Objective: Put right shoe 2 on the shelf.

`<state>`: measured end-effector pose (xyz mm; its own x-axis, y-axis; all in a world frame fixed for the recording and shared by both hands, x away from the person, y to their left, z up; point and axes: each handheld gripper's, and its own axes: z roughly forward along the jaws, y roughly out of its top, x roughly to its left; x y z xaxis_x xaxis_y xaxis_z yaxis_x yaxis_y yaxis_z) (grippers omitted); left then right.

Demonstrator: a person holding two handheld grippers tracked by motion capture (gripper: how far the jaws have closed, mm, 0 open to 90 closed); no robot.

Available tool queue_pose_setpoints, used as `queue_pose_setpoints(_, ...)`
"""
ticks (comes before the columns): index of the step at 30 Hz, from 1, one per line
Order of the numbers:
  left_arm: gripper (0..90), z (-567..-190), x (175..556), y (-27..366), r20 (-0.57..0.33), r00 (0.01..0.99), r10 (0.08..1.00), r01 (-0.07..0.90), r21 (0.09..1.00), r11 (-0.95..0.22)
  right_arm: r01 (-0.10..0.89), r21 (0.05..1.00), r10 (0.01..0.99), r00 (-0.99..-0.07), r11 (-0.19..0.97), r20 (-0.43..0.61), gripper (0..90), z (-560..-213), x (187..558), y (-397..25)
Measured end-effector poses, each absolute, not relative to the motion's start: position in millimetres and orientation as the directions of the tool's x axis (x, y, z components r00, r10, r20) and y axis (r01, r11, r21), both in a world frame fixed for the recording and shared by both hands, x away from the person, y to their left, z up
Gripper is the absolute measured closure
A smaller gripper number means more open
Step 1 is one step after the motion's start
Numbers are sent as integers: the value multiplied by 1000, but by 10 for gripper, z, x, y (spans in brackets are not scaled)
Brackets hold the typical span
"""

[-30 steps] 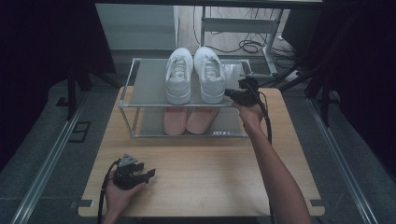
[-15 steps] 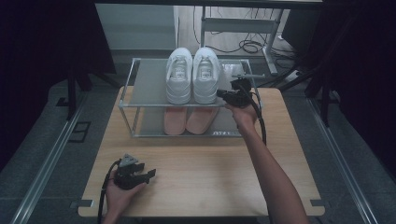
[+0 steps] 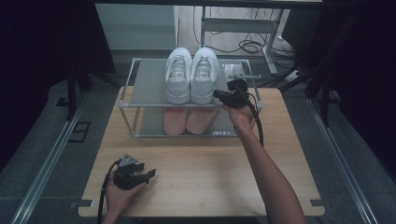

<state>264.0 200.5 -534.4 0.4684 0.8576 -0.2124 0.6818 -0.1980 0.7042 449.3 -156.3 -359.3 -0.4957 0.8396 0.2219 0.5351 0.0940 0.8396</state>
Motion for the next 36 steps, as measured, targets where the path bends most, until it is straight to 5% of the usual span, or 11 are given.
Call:
queue_pose_setpoints(28, 406, -5356, 2648, 1995, -214, 470, 856, 686, 699, -201, 479, 874, 819, -533, 84, 213, 869, -3614, 4169, -1884)
queue_pose_setpoints(36, 406, -5354, 2658, 2017, -218, 462, 860, 689, 698, -194, 450, 887, 794, -575, 106, 197, 759, -3723, 3901, -2080)
